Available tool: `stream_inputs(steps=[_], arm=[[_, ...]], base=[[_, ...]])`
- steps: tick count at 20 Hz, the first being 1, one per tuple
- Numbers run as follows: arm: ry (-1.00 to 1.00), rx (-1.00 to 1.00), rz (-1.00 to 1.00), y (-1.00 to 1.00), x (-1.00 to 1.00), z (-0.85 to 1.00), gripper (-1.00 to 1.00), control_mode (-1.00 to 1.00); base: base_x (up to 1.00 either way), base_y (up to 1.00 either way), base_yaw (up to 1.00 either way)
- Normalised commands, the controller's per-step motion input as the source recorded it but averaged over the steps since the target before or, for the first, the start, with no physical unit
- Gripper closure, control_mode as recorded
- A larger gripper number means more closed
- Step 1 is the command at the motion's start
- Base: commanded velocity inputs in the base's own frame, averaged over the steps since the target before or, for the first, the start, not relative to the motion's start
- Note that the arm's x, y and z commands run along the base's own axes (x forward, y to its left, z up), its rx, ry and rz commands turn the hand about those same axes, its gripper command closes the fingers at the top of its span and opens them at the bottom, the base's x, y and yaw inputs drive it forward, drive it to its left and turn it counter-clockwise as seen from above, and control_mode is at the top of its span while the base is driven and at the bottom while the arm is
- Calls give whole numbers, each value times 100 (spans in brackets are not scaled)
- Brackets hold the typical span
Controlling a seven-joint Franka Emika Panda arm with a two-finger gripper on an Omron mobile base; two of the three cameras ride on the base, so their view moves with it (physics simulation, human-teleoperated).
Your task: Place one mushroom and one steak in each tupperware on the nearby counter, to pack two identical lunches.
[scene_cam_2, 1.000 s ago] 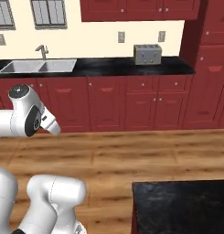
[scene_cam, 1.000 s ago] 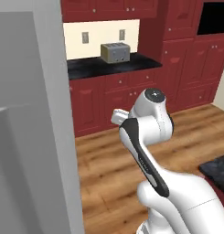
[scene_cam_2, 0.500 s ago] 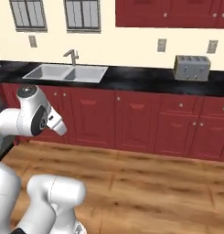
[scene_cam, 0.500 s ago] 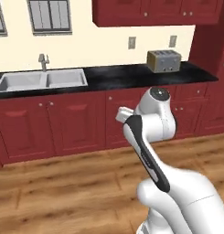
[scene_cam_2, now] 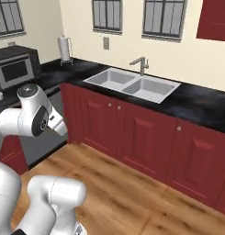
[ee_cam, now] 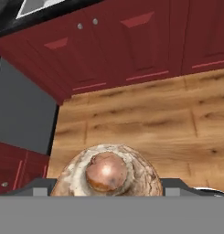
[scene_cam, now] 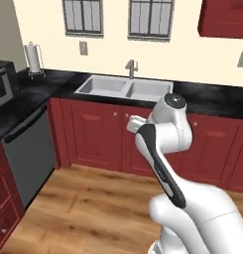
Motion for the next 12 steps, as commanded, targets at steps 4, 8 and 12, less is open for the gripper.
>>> stream_inputs(steps=[4, 8, 12], arm=[[0, 0, 0, 0, 0, 0, 100, 100], [0, 0, 0, 0, 0, 0, 100, 100], [0, 0, 0, 0, 0, 0, 100, 100]], base=[[100, 0, 61], [100, -2, 67], [100, -7, 69]])
